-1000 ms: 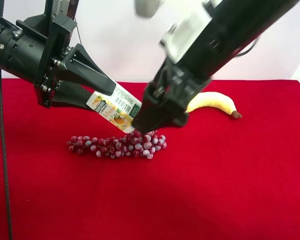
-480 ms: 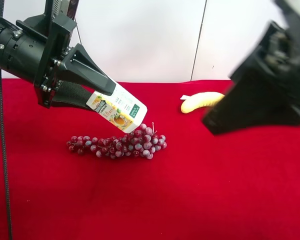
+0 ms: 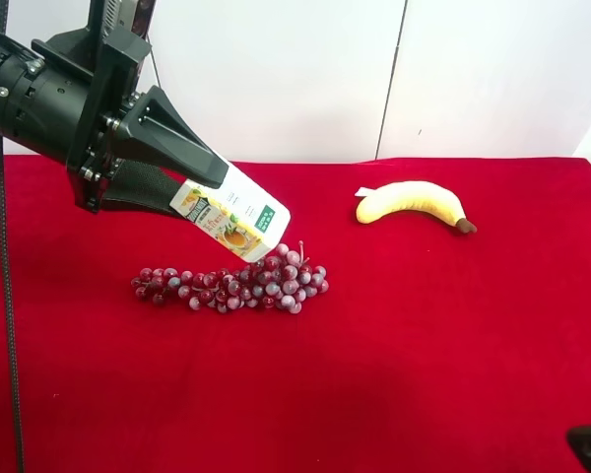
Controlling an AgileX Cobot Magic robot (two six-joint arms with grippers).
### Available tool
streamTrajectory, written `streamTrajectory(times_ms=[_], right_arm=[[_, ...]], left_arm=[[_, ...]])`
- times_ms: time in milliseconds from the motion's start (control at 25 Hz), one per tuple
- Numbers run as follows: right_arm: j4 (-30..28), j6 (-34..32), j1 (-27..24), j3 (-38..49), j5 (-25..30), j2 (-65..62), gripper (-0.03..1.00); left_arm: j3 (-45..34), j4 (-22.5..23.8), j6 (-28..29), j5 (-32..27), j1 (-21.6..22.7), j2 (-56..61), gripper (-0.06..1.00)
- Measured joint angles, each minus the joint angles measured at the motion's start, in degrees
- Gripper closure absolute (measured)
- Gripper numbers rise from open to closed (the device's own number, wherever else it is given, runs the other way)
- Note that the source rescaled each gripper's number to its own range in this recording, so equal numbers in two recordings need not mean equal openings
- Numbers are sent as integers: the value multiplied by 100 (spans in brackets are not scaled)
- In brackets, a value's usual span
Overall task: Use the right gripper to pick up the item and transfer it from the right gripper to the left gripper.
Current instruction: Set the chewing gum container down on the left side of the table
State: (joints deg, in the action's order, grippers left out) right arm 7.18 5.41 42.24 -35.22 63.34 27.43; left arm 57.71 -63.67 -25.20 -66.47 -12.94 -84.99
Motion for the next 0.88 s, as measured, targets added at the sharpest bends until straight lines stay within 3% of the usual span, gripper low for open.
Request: streamTrajectory(times_ms=[280, 880], right_arm=[[-355, -270, 2, 717, -199, -1231, -3], [-400, -274, -141, 762, -207, -1305, -3]], left_arm=[[0, 0, 0, 9, 0, 0, 94], [0, 0, 0, 46, 0, 0, 94]])
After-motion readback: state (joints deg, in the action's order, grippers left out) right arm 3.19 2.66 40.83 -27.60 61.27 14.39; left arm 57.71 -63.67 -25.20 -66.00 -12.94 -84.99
